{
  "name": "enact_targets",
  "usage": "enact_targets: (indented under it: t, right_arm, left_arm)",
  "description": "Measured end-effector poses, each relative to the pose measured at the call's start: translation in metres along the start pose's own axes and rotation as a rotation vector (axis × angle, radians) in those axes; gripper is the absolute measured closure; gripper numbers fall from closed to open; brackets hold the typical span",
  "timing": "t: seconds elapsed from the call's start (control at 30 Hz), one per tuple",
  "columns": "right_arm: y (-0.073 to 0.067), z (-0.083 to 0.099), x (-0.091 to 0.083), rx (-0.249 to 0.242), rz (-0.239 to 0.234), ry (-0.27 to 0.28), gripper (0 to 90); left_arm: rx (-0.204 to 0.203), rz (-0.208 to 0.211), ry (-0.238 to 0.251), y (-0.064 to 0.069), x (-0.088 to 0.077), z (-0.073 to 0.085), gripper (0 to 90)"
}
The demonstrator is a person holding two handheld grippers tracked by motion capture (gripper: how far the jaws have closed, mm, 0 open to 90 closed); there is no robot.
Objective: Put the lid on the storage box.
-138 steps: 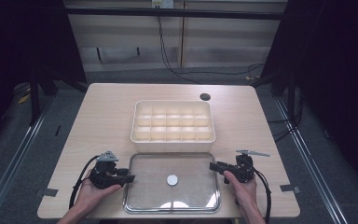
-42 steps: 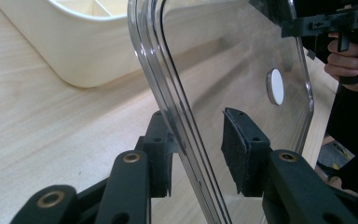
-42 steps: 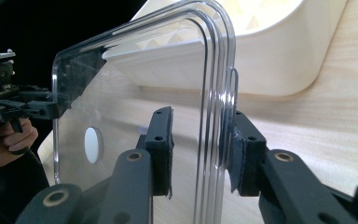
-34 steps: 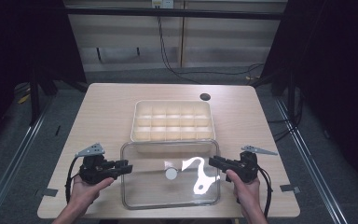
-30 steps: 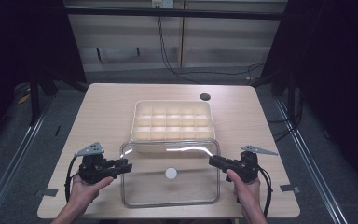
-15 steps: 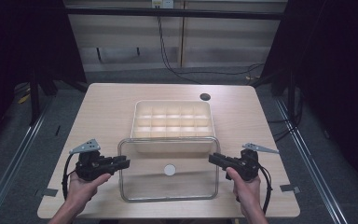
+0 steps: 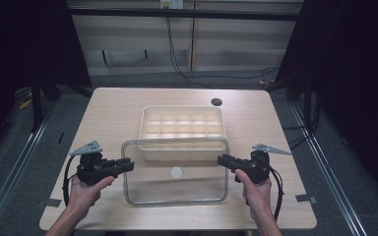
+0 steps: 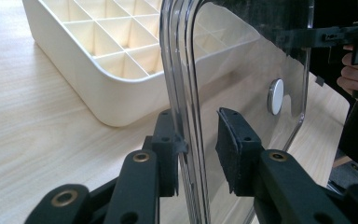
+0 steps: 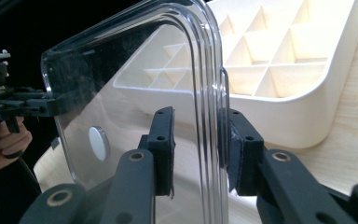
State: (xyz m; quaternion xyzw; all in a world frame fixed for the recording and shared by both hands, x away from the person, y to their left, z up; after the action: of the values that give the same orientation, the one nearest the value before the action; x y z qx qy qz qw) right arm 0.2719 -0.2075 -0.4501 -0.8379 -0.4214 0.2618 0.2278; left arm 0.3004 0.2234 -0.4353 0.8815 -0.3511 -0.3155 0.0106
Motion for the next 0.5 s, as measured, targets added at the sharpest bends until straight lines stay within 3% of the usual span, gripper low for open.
enact_targets:
  t: [0.07,0.5]
  right_arm:
    - [0.001,-0.001,0.002,0.022,-0.007,0.016,66.9]
    - [-0.002,-0.024,0.004,-0.002,0.001,0.033,66.9]
  left_arm:
    - [0.002,-0.001,0.002,0.000,-0.001,-0.002,69.4]
    - [-0.007,-0.004,0.029,-0.004,0.000,-0.018,69.2]
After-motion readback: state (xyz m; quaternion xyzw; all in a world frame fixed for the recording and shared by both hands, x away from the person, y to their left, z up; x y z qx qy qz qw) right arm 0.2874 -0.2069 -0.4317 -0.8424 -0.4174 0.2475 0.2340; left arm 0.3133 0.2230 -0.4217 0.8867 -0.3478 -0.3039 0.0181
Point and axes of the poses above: each handheld gripper's, and its own axes: x roughly forward along the jaws, z roughly out of its underside, y roughly to its right, the point moved 2 cm from there along x, roughly forward along the jaws, and after that the axes turned 13 degrees about -z, right-handed, at the moved point
